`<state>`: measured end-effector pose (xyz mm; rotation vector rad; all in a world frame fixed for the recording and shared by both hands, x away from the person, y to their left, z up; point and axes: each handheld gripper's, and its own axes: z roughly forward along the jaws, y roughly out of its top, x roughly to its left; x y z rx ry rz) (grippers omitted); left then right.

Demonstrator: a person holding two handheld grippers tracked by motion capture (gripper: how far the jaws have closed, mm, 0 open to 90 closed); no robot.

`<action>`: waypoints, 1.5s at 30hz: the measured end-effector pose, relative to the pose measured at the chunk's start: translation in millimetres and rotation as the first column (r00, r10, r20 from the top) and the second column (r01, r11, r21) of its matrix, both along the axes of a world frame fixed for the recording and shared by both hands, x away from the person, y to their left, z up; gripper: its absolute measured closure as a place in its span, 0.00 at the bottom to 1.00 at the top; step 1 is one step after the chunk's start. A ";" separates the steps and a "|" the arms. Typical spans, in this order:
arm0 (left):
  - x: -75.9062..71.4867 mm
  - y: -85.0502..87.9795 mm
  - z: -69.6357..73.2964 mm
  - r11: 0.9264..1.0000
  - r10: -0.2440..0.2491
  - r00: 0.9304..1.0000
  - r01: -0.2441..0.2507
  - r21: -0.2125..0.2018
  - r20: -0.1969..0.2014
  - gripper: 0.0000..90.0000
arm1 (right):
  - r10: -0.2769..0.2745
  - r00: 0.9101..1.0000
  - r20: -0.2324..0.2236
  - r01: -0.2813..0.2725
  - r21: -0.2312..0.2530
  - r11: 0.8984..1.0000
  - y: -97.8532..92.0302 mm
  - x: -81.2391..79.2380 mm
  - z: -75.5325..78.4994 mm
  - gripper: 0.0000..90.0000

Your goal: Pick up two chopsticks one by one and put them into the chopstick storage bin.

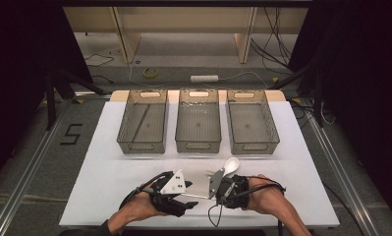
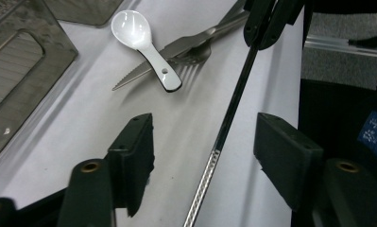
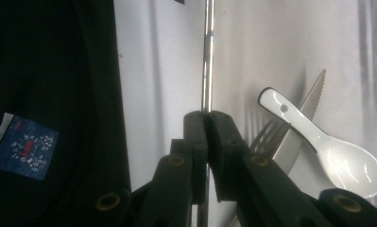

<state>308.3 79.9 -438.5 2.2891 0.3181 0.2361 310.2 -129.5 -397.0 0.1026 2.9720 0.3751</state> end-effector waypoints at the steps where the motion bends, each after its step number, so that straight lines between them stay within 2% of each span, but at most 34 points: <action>1: -0.4 -0.3 -0.2 1.000 -0.004 1.000 0.004 0.006 0.003 0.47 | 0.003 1.000 -0.005 -0.003 -0.004 1.000 0.6 -0.5 0.2 0.96; 12: -2.6 -0.2 -0.5 0.999 -0.043 0.999 0.042 0.027 0.018 0.65 | 0.029 1.000 0.002 -0.028 -0.020 0.999 4.4 -1.2 -1.9 0.96; 21: -4.6 -0.2 -1.2 0.993 -0.110 0.994 0.110 0.038 0.005 0.81 | 0.033 0.999 -0.016 -0.034 -0.037 0.999 4.5 -2.9 -3.7 0.96; 27: -5.7 -0.3 -1.9 0.987 -0.154 0.988 0.155 0.042 -0.015 0.88 | 0.057 0.998 -0.015 -0.058 -0.040 0.998 4.9 -3.7 -4.8 0.96; 31: -6.9 -0.6 -2.8 0.979 -0.196 0.980 0.198 0.046 -0.047 0.93 | 0.081 0.996 -0.022 -0.082 -0.041 0.996 4.8 -5.1 -5.5 0.95; 32: -7.0 -0.4 -2.3 0.978 -0.202 0.978 0.205 0.042 -0.058 0.95 | 0.091 0.996 -0.026 -0.092 -0.031 0.995 3.8 -4.2 -6.1 0.94; 34: -7.0 0.6 -0.8 0.977 -0.205 0.978 0.207 0.044 -0.048 0.95 | 0.069 0.997 -0.036 -0.070 -0.016 0.997 1.5 -3.5 -4.9 0.93; 35: -8.3 0.9 -0.2 0.980 -0.197 0.980 0.198 0.029 -0.041 0.95 | 0.072 0.997 -0.033 -0.072 0.000 0.997 0.1 -2.3 -4.4 0.92; 37: -6.8 2.3 1.1 0.982 -0.184 0.982 0.185 0.028 -0.036 0.96 | 0.049 0.998 -0.029 -0.048 0.028 0.998 -3.4 -0.1 -0.9 0.85; 39: -3.3 5.2 1.0 0.989 -0.142 0.989 0.143 0.024 -0.035 0.96 | 0.033 0.999 -0.037 -0.030 0.084 0.996 -9.1 3.1 4.8 0.75; 40: -1.3 7.1 1.2 0.992 -0.125 0.991 0.126 0.023 -0.037 0.96 | 0.006 0.999 -0.044 -0.001 0.116 0.993 -12.2 4.1 7.6 0.70; 43: 3.9 13.5 3.8 0.998 -0.069 0.997 0.069 -0.003 -0.037 0.96 | -0.080 0.997 -0.019 0.082 0.186 0.979 -19.8 8.2 12.4 0.56; 45: 6.7 17.5 5.9 0.999 -0.029 0.999 0.029 -0.022 -0.035 0.96 | -0.134 0.991 -0.020 0.135 0.238 0.962 -25.0 11.0 13.6 0.51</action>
